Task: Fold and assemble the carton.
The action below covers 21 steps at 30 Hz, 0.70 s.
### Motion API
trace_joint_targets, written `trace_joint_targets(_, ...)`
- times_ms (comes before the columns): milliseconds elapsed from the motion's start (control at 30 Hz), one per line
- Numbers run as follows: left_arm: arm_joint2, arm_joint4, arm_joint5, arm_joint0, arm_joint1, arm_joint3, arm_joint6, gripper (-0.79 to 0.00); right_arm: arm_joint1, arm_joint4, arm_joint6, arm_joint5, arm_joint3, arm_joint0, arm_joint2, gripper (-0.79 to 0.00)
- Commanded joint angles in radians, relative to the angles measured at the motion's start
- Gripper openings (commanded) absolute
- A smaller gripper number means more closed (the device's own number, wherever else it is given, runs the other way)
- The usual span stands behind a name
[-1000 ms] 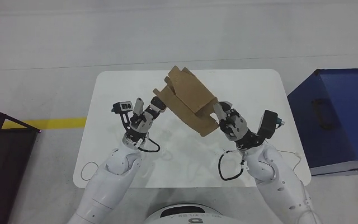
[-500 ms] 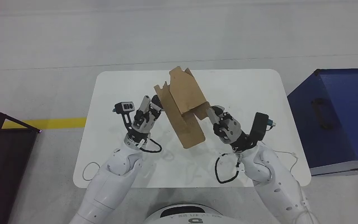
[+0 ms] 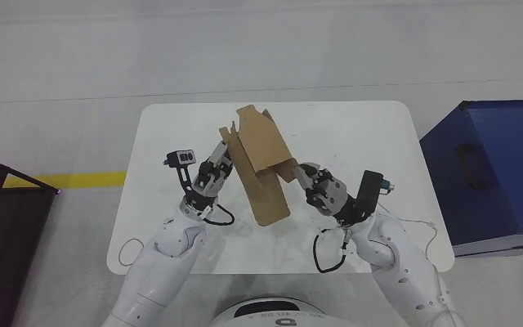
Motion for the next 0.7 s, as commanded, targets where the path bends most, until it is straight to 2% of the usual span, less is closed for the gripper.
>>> trace_joint_targets(0,-0.003,0.002,0.001,0.001,0.000,0.002,-0.006,-0.477,0.001,-0.029,-0.009,-0.009,0.001,-0.001,0.001,-0.785)
trace_joint_targets(200,-0.025,-0.023,-0.025,0.002,0.001,0.010,-0.035,-0.437,0.004,-0.081,-0.048,-0.038,-0.001,-0.001,0.006,-0.785)
trace_joint_targets(333,-0.038,-0.044,-0.075,0.001,0.003,0.031,-0.070,-0.409,0.006,-0.093,-0.074,-0.052,-0.007,-0.004,0.014,-0.785)
trace_joint_targets(667,-0.029,-0.076,-0.080,-0.006,0.006,0.062,-0.179,-0.446,0.009,-0.112,-0.094,-0.085,-0.016,0.006,0.008,-0.785)
